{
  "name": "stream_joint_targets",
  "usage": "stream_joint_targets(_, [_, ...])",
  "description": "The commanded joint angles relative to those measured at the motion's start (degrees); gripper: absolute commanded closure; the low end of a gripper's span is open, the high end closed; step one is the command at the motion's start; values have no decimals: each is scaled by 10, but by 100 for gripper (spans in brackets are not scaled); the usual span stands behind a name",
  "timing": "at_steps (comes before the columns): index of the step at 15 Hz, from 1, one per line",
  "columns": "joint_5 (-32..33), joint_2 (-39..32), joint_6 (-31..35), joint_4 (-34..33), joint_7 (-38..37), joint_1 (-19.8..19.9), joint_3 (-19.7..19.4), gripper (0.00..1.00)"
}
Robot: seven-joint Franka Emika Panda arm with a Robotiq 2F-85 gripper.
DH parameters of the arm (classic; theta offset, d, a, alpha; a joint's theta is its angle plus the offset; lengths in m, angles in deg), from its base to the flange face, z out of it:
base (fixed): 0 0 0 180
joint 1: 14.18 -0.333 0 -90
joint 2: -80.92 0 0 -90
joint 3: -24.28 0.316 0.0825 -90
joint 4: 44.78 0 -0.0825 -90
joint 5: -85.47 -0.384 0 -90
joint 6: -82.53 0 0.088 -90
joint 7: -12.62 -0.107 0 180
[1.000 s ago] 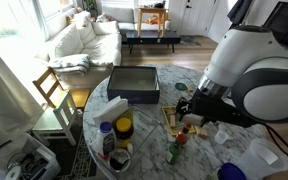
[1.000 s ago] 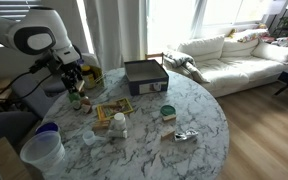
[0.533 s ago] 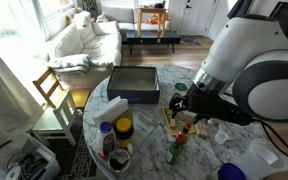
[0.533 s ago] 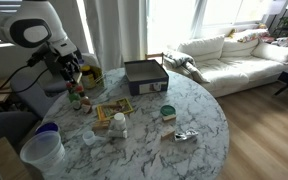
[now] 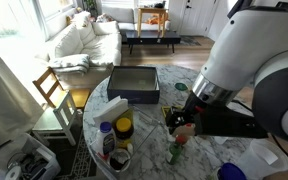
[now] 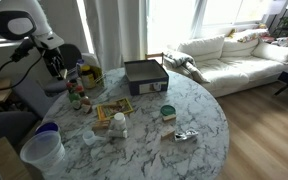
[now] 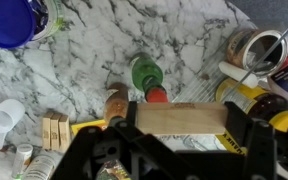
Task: Put the block on top of the green bottle then put the brown bottle inside the container
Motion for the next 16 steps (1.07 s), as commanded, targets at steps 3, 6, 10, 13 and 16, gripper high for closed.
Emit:
stream_joint_targets(3, [35,1,8,25,3,4,13,41])
stream_joint_targets(6, [75,-6,11,29,-27,13,18,41])
stream_joint_targets(10, [74,-14,17,28,-33,9,15,41])
stream_joint_targets(13, [78,-20,20,28,-41,10,15,41])
stream_joint_targets(16, [75,-27,22,26,-45,10,13,41])
